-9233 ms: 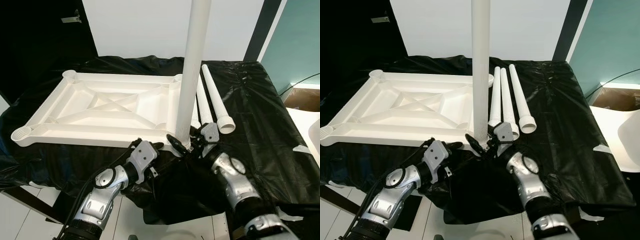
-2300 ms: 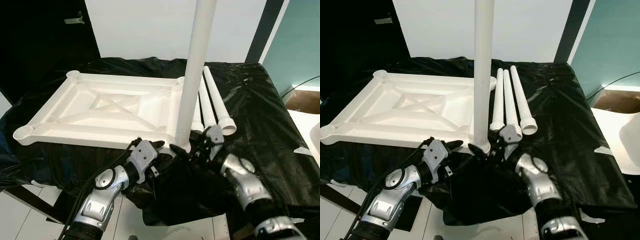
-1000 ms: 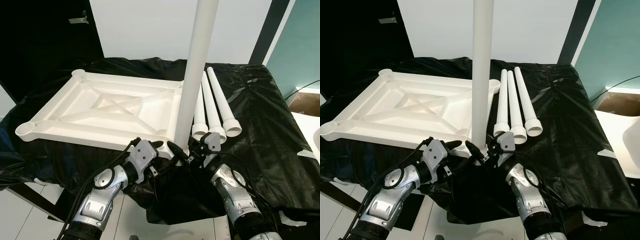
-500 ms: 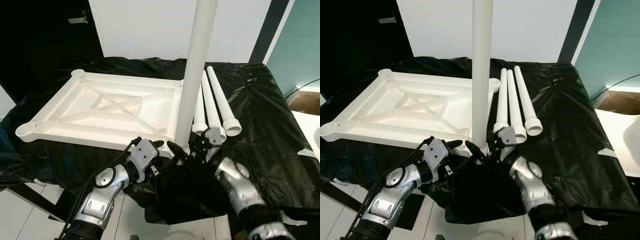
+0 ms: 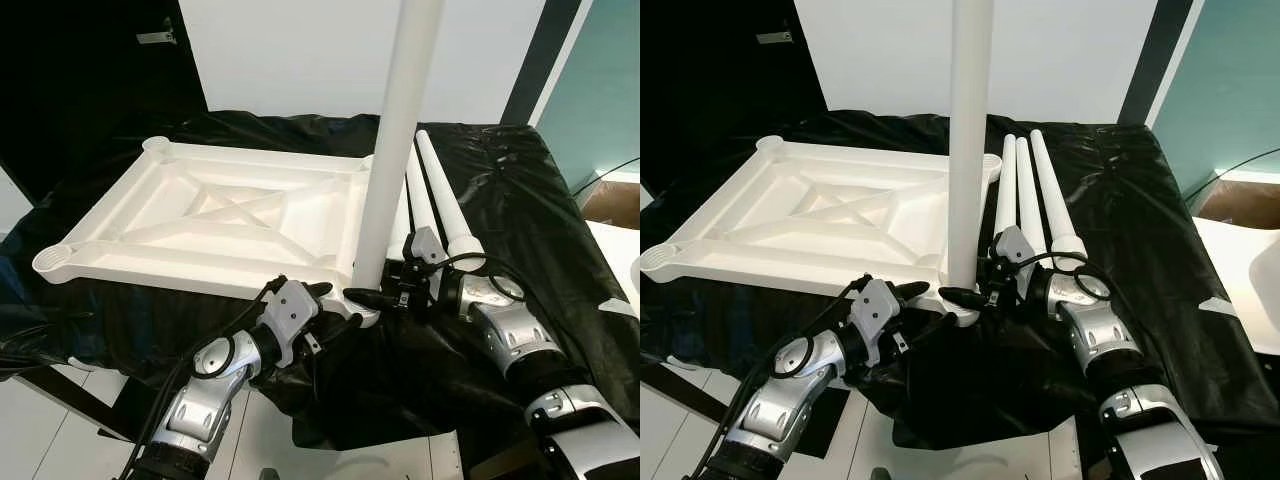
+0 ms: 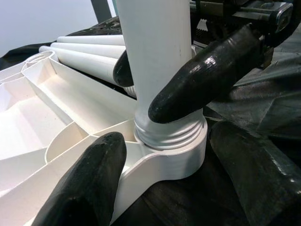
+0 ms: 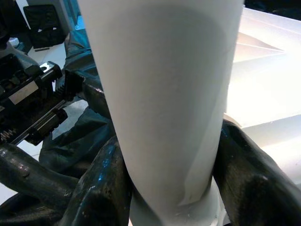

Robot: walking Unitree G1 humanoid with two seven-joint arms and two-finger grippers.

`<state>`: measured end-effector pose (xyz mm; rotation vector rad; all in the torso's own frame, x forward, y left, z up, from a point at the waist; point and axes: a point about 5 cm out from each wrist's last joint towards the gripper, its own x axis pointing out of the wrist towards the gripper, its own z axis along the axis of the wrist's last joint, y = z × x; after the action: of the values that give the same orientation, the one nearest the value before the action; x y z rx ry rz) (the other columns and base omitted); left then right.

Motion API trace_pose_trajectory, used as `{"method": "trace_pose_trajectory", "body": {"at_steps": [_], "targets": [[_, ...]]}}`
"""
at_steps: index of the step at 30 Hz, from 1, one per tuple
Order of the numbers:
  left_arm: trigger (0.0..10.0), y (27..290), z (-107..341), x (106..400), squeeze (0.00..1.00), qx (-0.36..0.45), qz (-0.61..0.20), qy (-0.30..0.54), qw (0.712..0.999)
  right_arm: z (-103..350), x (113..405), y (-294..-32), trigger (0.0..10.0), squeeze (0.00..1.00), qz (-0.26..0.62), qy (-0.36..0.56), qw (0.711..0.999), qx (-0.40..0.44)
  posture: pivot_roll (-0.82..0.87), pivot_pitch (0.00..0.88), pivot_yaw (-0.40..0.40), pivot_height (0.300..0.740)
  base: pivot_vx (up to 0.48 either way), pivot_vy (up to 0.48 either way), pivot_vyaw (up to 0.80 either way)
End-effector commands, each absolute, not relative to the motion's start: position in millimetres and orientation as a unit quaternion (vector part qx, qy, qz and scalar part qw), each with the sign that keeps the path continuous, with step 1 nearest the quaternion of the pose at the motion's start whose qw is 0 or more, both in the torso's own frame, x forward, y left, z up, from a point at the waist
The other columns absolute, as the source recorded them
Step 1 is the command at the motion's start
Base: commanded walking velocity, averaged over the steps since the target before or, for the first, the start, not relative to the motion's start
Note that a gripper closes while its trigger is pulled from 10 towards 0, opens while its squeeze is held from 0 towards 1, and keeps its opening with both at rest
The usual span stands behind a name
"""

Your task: Building children table

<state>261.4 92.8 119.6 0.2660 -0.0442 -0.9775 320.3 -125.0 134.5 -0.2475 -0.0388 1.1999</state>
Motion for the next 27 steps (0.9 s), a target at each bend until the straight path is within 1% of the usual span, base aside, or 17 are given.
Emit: {"method": "trace_pose_trajectory", "body": {"at_steps": [1,3,4,8,9,10,13,14,15,16,25,26,27], "targets": [[10.0,95,118,261,0.00,0.130,-0.456,-0.017,0.880,128,318,-126,0.0,0.00,0.561,-0.002,0.820,-0.114,0.15,0.000,-0.006,0.740,0.000,0.000,0.00],[10.0,95,118,261,0.00,0.131,-0.454,-0.017,0.881,124,314,-123,0.0,0.00,0.555,-0.005,0.825,-0.105,0.16,0.000,-0.009,0.740,0.000,0.000,0.00],[10.0,95,119,261,0.00,0.130,-0.451,-0.019,0.883,118,308,-114,0.0,0.00,0.520,-0.024,0.851,-0.078,0.16,0.000,-0.011,0.740,0.000,0.000,0.00],[10.0,96,118,261,0.00,0.129,-0.450,-0.019,0.884,106,301,-106,0.0,0.00,0.437,-0.053,0.896,-0.062,0.15,0.000,-0.009,0.740,0.000,0.000,0.00],[10.0,96,118,261,0.00,0.129,-0.450,-0.019,0.884,106,301,-106,0.0,0.00,0.437,-0.053,0.896,-0.062,0.15,0.000,-0.009,0.740,0.000,0.000,0.00],[10.0,96,118,261,0.00,0.129,-0.450,-0.019,0.884,102,300,-106,0.0,0.00,0.415,-0.055,0.907,-0.053,0.15,0.000,-0.009,0.740,0.000,0.000,0.00],[10.0,96,118,262,0.00,0.130,-0.451,-0.019,0.883,100,295,-102,0.0,0.00,0.398,-0.064,0.915,-0.030,0.15,0.000,-0.007,0.740,0.000,0.000,0.00],[10.0,96,119,262,0.00,0.131,-0.452,-0.019,0.882,98,289,-98,0.0,0.00,0.392,-0.071,0.917,0.006,0.14,0.000,0.004,0.740,0.000,0.000,0.00],[10.0,96,119,262,0.00,0.131,-0.452,-0.019,0.882,98,289,-98,0.0,0.00,0.392,-0.071,0.917,0.006,0.14,0.000,0.004,0.740,0.000,0.000,0.00],[10.0,95,120,264,0.00,0.133,-0.457,-0.020,0.879,93,284,-94,0.0,0.00,0.370,-0.071,0.925,0.057,0.13,0.000,0.008,0.740,0.000,0.000,0.00],[10.0,94,121,265,0.00,0.134,-0.460,-0.021,0.877,98,288,-97,0.0,0.00,0.362,-0.088,0.927,0.043,0.13,0.000,0.010,0.740,0.000,0.000,0.00],[10.0,94,120,265,0.00,0.134,-0.460,-0.021,0.877,99,290,-96,5.0,0.00,0.367,-0.081,0.926,0.039,0.13,0.000,0.007,0.740,0.000,0.000,0.00],[10.0,94,120,265,0.00,0.134,-0.460,-0.021,0.877,99,290,-96,5.0,0.00,0.367,-0.081,0.926,0.039,0.13,0.000,0.007,0.740,0.000,0.000,0.00]]}}
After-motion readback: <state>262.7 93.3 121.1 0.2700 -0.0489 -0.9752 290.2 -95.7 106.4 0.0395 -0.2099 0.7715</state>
